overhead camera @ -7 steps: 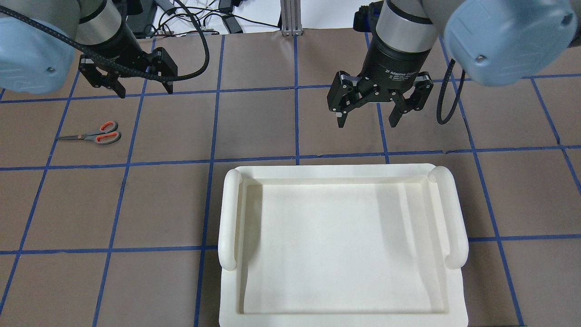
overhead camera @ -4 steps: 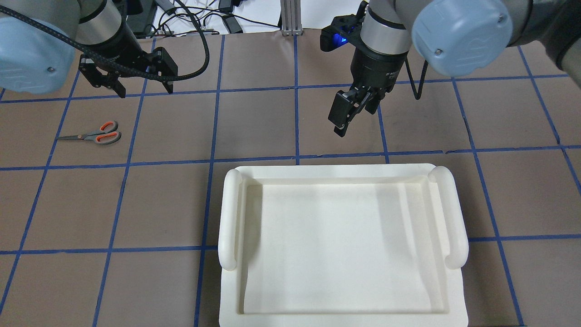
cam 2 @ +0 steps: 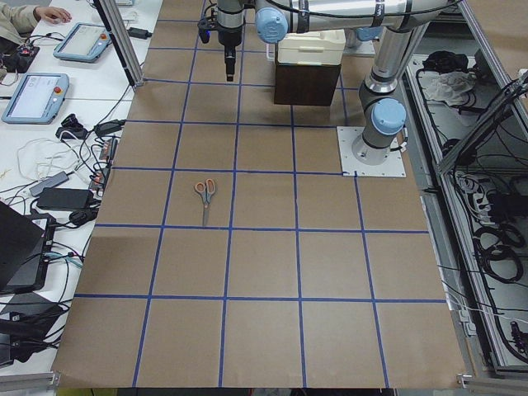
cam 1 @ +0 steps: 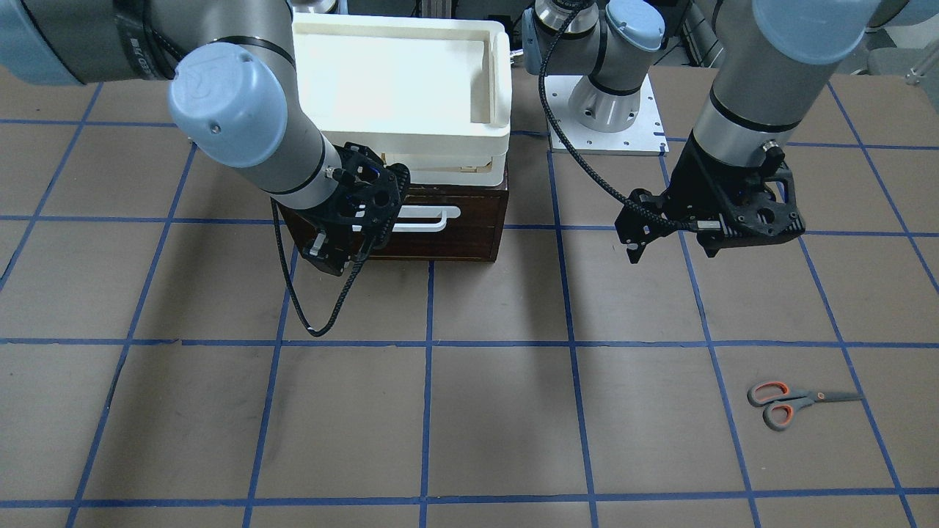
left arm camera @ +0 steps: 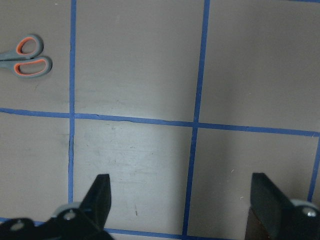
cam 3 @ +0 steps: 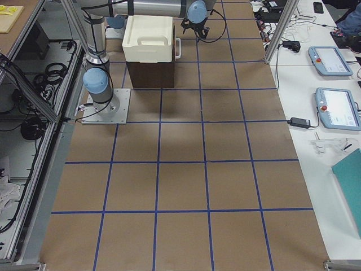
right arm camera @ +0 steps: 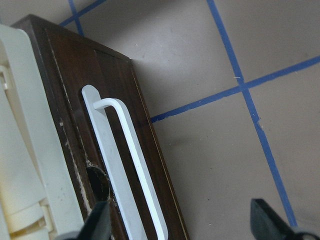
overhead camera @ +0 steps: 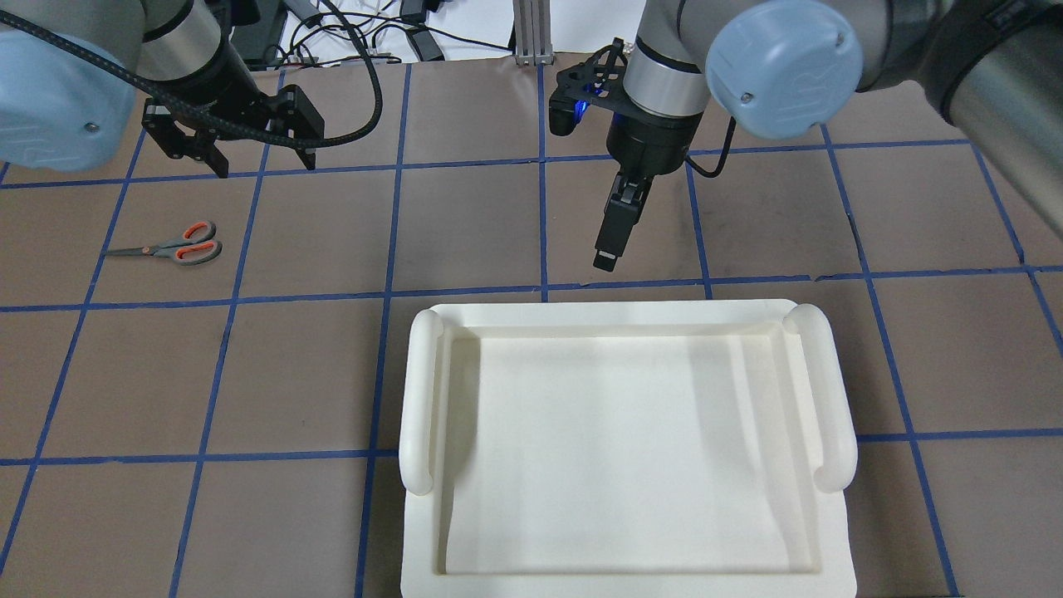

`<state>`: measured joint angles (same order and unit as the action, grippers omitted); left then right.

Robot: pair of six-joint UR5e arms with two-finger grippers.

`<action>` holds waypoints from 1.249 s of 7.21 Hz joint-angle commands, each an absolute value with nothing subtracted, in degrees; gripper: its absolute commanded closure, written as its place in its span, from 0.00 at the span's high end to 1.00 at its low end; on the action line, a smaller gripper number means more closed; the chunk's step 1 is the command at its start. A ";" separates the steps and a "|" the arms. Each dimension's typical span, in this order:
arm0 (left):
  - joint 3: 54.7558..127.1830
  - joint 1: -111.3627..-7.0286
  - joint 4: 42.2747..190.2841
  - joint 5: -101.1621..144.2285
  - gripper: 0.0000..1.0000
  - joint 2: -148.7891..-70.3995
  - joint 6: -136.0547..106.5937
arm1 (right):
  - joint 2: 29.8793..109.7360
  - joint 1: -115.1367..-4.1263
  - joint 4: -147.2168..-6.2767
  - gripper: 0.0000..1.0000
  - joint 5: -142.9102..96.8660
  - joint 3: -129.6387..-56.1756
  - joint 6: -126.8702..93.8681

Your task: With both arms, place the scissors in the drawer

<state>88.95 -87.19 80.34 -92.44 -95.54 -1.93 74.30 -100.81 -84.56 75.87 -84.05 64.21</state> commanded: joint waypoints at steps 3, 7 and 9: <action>88.95 -87.19 80.33 -92.29 1.00 -95.62 -1.93 | 67.96 -107.05 -84.28 1.00 82.63 -83.58 81.64; 88.95 -87.10 79.81 -92.81 1.00 -95.89 4.95 | 67.24 -108.81 -85.52 0.98 82.70 -85.60 78.42; 89.03 -81.78 79.89 -91.94 1.00 -96.76 23.36 | 67.15 -108.81 -85.61 0.98 82.71 -85.96 78.83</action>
<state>88.96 -85.15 79.89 -92.48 -96.18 12.09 67.22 -108.76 -85.56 82.69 -85.67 78.74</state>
